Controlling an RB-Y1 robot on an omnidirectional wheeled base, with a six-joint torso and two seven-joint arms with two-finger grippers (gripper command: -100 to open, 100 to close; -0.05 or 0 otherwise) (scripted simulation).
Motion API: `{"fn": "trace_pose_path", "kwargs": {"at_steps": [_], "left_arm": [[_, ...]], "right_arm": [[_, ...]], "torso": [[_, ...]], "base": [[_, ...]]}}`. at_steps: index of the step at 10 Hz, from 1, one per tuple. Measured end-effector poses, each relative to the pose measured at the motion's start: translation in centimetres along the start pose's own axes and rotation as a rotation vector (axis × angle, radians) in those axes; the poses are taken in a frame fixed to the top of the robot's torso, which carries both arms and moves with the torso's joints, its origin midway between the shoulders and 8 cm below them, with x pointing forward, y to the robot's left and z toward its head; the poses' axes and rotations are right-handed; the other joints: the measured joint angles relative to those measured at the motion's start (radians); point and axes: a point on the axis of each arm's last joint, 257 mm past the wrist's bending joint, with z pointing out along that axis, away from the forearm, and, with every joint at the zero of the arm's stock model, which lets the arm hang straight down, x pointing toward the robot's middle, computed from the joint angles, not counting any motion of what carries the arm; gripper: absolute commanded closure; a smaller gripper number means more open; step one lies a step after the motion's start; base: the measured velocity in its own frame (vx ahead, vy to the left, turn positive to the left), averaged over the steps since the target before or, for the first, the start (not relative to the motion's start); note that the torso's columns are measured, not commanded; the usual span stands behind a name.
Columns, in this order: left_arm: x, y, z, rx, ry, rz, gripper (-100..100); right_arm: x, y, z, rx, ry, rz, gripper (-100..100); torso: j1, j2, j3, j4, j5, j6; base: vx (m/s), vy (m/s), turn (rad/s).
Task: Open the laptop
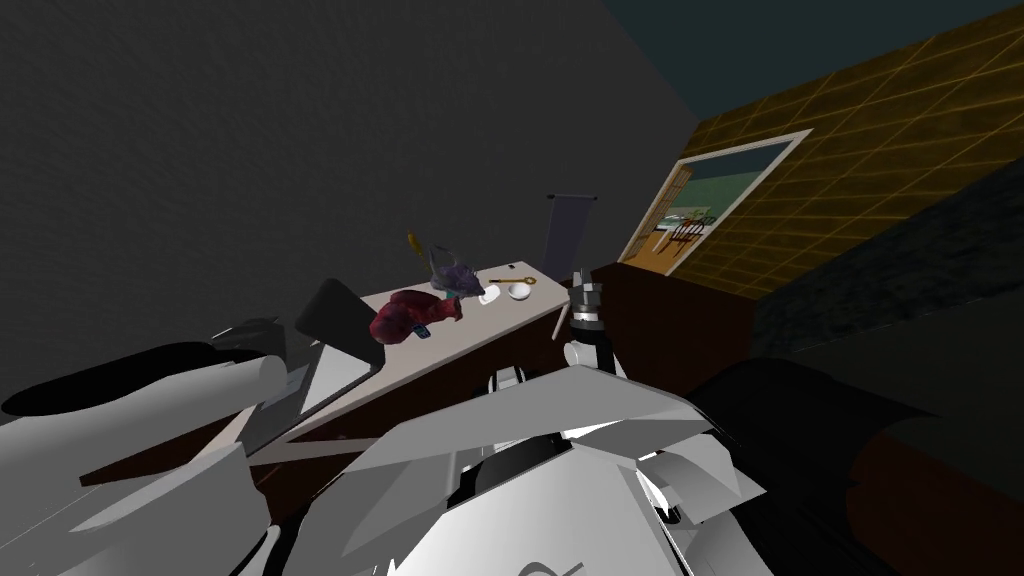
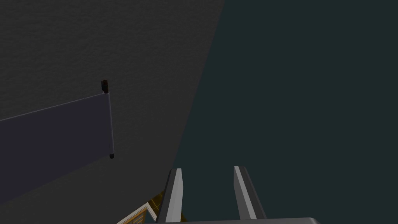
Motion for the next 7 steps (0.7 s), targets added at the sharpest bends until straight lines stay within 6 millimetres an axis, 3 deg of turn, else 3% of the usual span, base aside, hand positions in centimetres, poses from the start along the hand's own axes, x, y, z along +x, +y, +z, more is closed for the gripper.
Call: {"fn": "trace_pose_path", "kwargs": {"at_steps": [2,3,7], "left_arm": [[-0.8,0.4,-0.3,-0.015,-0.023,-0.006,-100],[-0.8,0.3,-0.3,-0.014,-0.023,-0.006,100],[0.8,-0.3,-0.2,-0.005,0.032,-0.123,100]], "right_arm": [[0.0,0.0,0.0,0.000,0.000,0.000,0],[0.0,0.0,0.0,0.000,0.000,0.000,0],[0.0,0.0,0.0,0.000,0.000,0.000,0]], "torso": [[0.006,0.008,0.005,0.002,0.002,0.000],[0.010,0.012,0.008,0.004,0.003,-0.001],[0.015,0.009,0.006,0.002,0.006,-0.005]], "base": [[0.050,-0.044,0.005],[0.012,-0.009,0.000],[-0.087,0.126,0.021]]}}
